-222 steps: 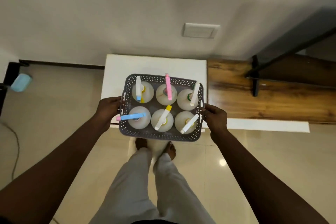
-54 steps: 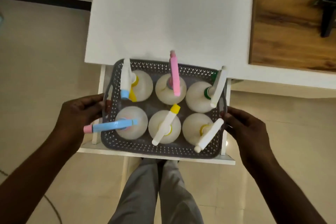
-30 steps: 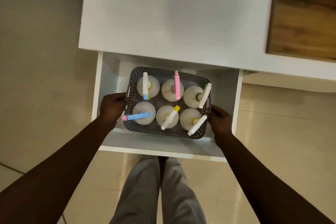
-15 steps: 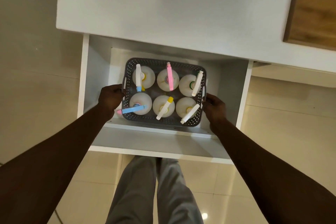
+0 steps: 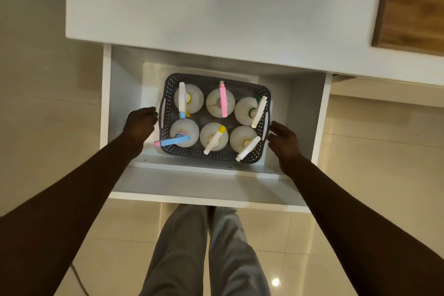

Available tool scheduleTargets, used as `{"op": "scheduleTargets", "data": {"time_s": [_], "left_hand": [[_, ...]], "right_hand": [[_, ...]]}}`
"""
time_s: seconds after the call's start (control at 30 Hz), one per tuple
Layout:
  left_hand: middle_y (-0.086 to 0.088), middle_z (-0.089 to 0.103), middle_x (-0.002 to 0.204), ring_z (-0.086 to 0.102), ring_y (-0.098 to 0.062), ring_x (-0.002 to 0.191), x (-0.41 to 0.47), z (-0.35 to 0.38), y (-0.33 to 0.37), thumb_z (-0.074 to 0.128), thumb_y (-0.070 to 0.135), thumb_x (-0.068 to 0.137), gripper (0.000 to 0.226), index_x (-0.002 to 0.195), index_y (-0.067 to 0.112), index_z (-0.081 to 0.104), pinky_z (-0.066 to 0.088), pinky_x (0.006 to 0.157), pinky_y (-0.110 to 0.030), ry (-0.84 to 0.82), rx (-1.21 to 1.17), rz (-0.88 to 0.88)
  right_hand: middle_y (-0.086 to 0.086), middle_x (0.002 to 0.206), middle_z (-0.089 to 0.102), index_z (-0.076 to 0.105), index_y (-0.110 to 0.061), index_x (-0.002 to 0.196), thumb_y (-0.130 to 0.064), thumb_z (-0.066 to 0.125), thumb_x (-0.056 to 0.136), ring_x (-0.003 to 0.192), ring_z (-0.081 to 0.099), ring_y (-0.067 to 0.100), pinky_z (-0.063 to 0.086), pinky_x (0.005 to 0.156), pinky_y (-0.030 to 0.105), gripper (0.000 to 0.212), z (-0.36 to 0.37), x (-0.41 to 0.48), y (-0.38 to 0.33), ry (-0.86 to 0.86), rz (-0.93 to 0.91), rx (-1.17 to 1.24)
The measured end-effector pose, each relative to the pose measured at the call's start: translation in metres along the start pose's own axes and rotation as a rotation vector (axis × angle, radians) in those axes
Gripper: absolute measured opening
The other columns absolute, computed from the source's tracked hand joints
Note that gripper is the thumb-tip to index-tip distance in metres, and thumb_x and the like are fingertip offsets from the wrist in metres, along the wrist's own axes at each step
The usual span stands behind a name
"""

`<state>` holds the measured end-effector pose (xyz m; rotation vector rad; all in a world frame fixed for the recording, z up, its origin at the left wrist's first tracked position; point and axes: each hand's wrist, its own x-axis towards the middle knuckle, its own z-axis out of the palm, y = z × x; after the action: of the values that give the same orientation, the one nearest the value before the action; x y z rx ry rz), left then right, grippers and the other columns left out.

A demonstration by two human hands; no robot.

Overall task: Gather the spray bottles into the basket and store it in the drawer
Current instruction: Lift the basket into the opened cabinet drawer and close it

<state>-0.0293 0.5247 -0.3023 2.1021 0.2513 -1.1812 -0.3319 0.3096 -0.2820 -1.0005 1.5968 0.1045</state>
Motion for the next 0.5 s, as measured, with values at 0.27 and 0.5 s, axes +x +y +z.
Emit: {"op": "scheduleTargets", "data": {"time_s": [0.27, 0.5], "left_hand": [[0.025, 0.055, 0.125, 0.060, 0.004, 0.095, -0.134, -0.086, -0.022, 0.062, 0.011, 0.099, 0.039, 0.131, 0.034, 0.064, 0.047, 0.081, -0.001, 0.391, 0.347, 0.591], [-0.008, 0.061, 0.146, 0.060, -0.030, 0.130, -0.178, -0.122, -0.075, 0.071, 0.027, 0.098, 0.047, 0.144, 0.020, 0.061, 0.045, 0.110, -0.041, 0.404, 0.174, 0.006]], "right_hand": [[-0.011, 0.136, 0.068, 0.067, -0.027, 0.137, -0.020, 0.064, 0.102, 0.116, 0.066, 0.010, 0.043, 0.091, 0.002, 0.036, -0.073, -0.118, 0.012, 0.175, -0.392, -0.309], [0.004, 0.160, 0.050, 0.052, -0.019, 0.152, -0.030, 0.062, 0.103, 0.148, 0.046, 0.026, 0.039, 0.111, 0.031, 0.051, -0.112, -0.177, 0.084, 0.358, -0.120, -0.385]]}}
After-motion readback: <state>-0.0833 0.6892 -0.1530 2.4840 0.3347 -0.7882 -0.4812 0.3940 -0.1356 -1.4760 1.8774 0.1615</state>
